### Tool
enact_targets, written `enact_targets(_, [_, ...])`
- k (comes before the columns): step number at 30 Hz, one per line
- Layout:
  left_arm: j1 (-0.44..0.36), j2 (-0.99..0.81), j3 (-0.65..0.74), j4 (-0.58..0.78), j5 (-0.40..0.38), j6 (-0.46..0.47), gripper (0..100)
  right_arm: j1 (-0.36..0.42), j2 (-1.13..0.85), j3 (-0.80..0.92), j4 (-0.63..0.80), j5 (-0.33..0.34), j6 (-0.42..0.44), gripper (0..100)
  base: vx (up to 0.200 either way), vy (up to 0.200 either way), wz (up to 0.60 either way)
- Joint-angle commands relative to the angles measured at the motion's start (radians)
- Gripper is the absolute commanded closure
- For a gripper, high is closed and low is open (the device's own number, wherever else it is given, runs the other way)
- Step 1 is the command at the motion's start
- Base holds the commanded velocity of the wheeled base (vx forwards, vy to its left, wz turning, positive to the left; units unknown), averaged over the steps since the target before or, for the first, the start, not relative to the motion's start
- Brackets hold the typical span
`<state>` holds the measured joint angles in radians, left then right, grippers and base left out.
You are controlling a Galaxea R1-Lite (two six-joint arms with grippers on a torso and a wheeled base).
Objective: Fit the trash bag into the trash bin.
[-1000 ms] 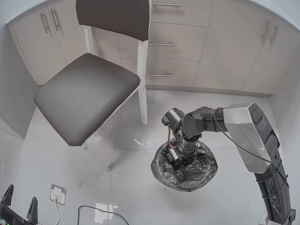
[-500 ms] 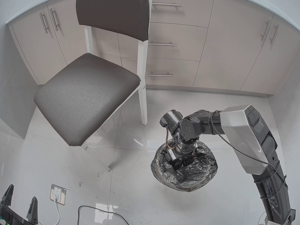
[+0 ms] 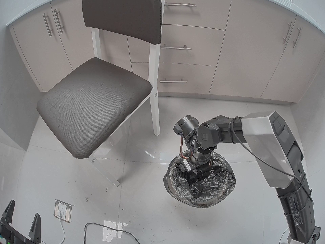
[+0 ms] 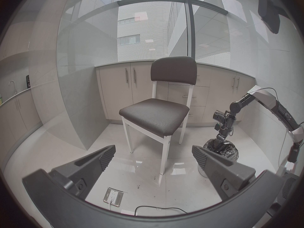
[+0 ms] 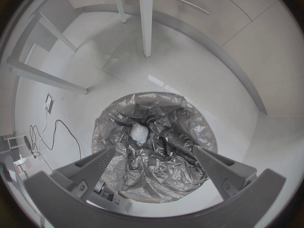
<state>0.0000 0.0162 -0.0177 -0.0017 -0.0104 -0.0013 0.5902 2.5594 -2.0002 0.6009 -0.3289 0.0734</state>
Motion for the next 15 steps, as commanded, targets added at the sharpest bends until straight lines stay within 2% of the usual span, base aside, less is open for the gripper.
enact_targets(1, [0.000, -0.016, 0.018, 0.000, 0.000, 0.000, 0, -0.009, -0.087, 0.000, 0.007, -0.005, -0.043, 0, 0.000, 0.000, 0.00])
enact_targets(6, [0.000, -0.016, 0.018, 0.000, 0.000, 0.000, 0, -0.043, -0.154, 0.000, 0.005, -0.082, -0.124, 0, 0.000, 0.000, 0.00])
enact_targets(12, [0.000, -0.016, 0.018, 0.000, 0.000, 0.000, 0, -0.122, -0.251, 0.000, 0.008, -0.087, -0.136, 0, 0.000, 0.000, 0.00])
enact_targets(15, [0.000, -0.016, 0.018, -0.001, 0.000, 0.000, 0, -0.210, -0.315, 0.000, 0.023, -0.087, -0.141, 0, 0.000, 0.000, 0.00])
